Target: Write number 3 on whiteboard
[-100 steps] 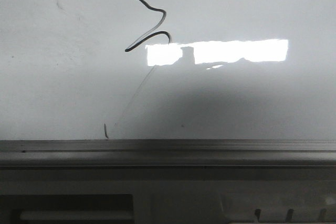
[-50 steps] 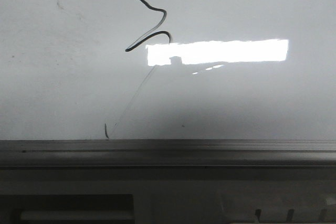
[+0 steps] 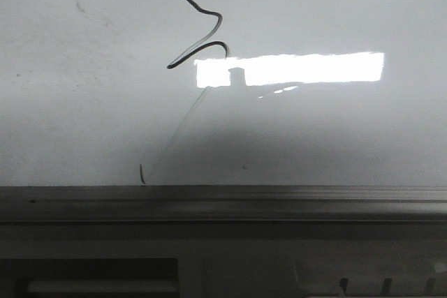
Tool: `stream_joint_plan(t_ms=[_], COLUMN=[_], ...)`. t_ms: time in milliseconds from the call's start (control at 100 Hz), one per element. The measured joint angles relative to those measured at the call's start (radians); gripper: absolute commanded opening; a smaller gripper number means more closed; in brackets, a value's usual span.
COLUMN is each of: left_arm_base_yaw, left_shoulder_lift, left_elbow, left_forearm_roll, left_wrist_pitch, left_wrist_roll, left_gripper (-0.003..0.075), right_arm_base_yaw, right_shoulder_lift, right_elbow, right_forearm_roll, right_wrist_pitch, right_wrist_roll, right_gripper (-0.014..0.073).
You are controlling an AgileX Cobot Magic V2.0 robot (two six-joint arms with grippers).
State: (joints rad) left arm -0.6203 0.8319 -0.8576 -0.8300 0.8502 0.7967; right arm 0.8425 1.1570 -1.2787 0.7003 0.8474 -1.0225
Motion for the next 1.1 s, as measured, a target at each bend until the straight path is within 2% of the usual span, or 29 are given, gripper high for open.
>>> stream_joint_plan(t_ms=[80,130,170,220,290,320,340,460,660,899,969,1099], left_arm_base_yaw=[0.0,0.0,0.002,0.001,0.001,0.001,0.001,0.001,0.001,-0.001,-0.001,-0.003], left_shoulder_lift=[0.0,0.002,0.006,0.02,0.045,0.058,0.069,0.14,0.26,0.345,0.354,0.359], left_elbow=[0.027,0.053,0.078,0.109,0.147,0.158,0.164,0.174,0.174,0.172,0.172,0.17], left_forearm_roll=[0.053,0.099,0.129,0.144,0.146,0.141,0.138,0.105,0.085,0.073,0.075,0.078], left_wrist_pitch=[-0.106,-0.185,-0.248,-0.312,-0.388,-0.414,-0.431,-0.512,-0.624,-0.65,-0.655,-0.659], left_wrist_roll=[-0.124,-0.202,-0.257,-0.301,-0.334,-0.341,-0.343,-0.351,-0.356,-0.359,-0.359,-0.359], left_gripper=[-0.0021,-0.0021,-0.0021,-0.0021,-0.0021,-0.0021,-0.0021,-0.0021,-0.0021,-0.0015,0.0027,0.019], right_arm_base_yaw=[-0.046,-0.081,-0.114,-0.153,-0.203,-0.224,-0.231,-0.268,-0.27,-0.27,-0.27,-0.27], right_shoulder_lift=[-0.011,-0.026,-0.042,-0.06,-0.08,-0.087,-0.09,-0.106,-0.11,-0.11,-0.11,-0.11], right_elbow=[0.0,0.0,0.0,0.0,0.0,0.0,0.0,0.002,0.04,0.061,0.061,0.061], right_forearm_roll=[-0.033,-0.055,-0.063,-0.07,-0.077,-0.079,-0.079,-0.079,-0.079,-0.082,-0.082,-0.082], right_wrist_pitch=[-0.005,0.003,0.007,0.019,0.037,0.045,0.051,0.071,0.088,0.094,0.095,0.095], right_wrist_roll=[0.061,0.113,0.155,0.194,0.23,0.24,0.247,0.262,0.289,0.311,0.311,0.311], right_gripper=[0.0564,0.0521,0.0454,0.0335,0.0102,-0.0025,-0.0066,-0.005,-0.005,-0.005,-0.005,-0.005])
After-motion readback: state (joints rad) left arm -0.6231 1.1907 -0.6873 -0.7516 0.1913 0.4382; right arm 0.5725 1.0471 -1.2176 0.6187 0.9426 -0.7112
